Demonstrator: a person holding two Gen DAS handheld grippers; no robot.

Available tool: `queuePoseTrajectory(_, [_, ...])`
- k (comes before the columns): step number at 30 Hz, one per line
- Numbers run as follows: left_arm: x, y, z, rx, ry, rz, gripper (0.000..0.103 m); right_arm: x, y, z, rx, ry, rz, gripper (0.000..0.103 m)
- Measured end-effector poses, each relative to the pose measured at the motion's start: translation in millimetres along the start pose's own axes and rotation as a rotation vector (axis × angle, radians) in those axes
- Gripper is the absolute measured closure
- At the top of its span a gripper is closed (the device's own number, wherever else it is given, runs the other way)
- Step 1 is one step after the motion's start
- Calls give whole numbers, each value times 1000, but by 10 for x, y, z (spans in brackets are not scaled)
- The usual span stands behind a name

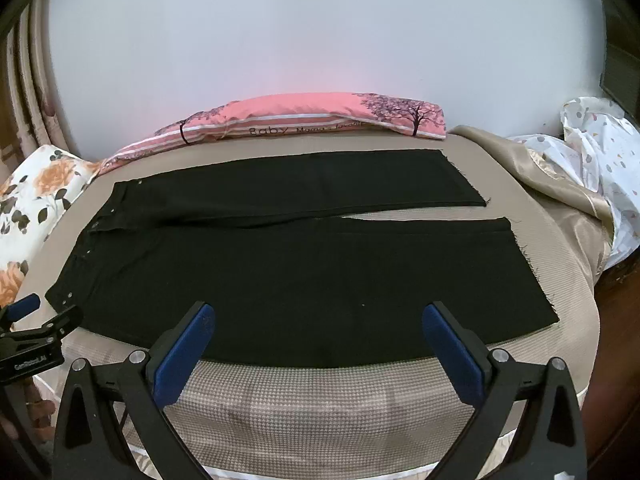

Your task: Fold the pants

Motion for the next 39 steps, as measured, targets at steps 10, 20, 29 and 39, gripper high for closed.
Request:
queuePoseTrajectory(10, [-7,-27,43,6,-6,8,0,-8,21,14,0,1,-3,0])
queuePoseTrajectory(20, [-16,-47,31,7,-9,19,0,3,11,0,17,5,7,0])
queuePoseTrajectory(29, [-22,-68,5,18,-12,28,0,52,-9,-9,41,22,28,0])
queuePoseTrajectory(39, [-41,-75,1,14,-22,32,0,34,-4,13,47,20,30,0])
Point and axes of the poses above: each gripper's, at about its wrist camera, not at the fingertips, and y roughly the way its jaws point, x to its right, z to its top, the point moved 2 cm from there along y, roughly the way its jaws point, and after that the axes turned 12 degrees about y, right-handed, at the moved point
